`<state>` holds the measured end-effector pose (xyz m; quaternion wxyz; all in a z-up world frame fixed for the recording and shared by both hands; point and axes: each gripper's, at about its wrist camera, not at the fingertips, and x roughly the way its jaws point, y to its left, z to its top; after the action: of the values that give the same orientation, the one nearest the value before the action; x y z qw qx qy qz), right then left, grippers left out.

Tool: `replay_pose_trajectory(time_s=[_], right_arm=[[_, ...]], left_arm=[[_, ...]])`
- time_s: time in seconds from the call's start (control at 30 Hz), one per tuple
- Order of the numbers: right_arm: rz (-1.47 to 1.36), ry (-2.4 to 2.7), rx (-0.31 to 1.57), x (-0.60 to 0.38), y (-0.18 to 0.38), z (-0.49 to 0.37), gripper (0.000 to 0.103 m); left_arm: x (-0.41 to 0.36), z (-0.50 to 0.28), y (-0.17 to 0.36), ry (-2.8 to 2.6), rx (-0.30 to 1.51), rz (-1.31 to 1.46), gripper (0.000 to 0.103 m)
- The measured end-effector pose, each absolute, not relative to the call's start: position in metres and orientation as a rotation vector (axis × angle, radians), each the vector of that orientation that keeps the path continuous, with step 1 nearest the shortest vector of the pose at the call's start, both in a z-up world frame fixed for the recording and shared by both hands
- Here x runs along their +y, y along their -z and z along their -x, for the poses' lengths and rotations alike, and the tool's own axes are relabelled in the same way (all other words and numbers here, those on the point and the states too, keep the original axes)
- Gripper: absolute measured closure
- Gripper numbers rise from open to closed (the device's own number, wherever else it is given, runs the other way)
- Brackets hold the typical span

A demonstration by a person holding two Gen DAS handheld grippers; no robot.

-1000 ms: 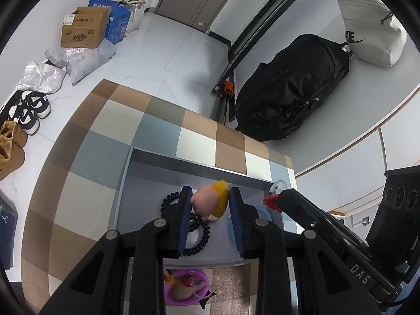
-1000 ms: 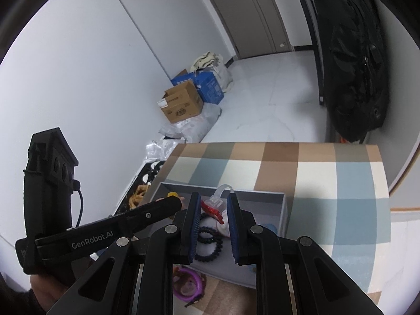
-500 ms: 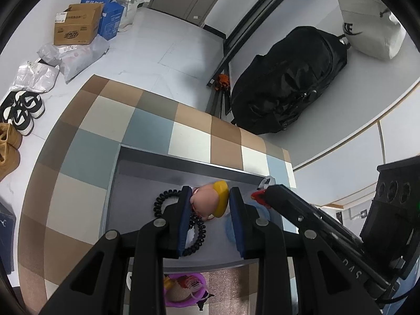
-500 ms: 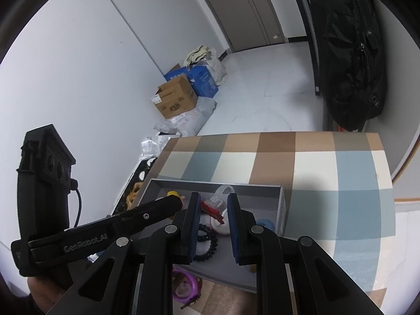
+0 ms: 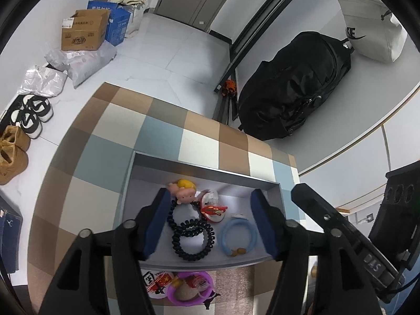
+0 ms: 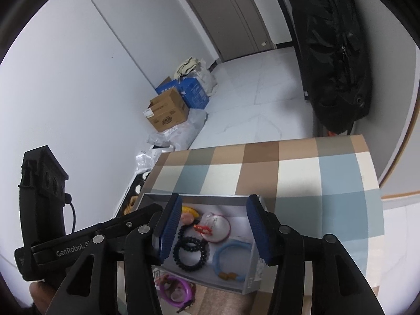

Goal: Organize jewelry
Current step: 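Open both grippers to drop the pig and red charm into the box, then move both grippers back to the remaining jewelry beside the box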

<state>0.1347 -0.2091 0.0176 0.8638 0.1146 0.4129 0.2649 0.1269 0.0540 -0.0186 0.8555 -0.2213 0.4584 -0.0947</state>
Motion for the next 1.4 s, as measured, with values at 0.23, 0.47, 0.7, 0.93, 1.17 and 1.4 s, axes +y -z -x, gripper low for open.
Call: replay_pose_trajectory(time_s=[0.23,0.47,0.7,0.93,1.17,1.4], right_arm=[[-0.216,-0.562,0.850,-0.206,-0.021,-0.128,0.030],[-0.199,-0.558,0.838,-0.207,-0.023,-0.117,0.019],[-0.170,-0.553,0.812,-0.206,-0.024,-0.103,0.010],[-0.131,-0.557,0.797,-0.204,-0.022,-0.087,0.005],[-0.090,-0.558,0.794,-0.201,-0.022,-0.067,0.000],[-0.036,-0.541,0.817,-0.202,-0.014,-0.049,0.000]], left_arm=[[0.054,-0.119,0.013,0.150,0.939,0.400,0.039],[0.056,-0.106,0.007,0.103,0.894,0.346,0.027],[0.056,-0.092,0.006,0.092,0.874,0.320,0.027],[0.058,-0.078,0.008,0.079,0.851,0.298,0.025],[0.063,-0.060,0.015,0.074,0.875,0.278,0.025],[0.076,-0.044,0.019,0.061,0.876,0.294,0.024]])
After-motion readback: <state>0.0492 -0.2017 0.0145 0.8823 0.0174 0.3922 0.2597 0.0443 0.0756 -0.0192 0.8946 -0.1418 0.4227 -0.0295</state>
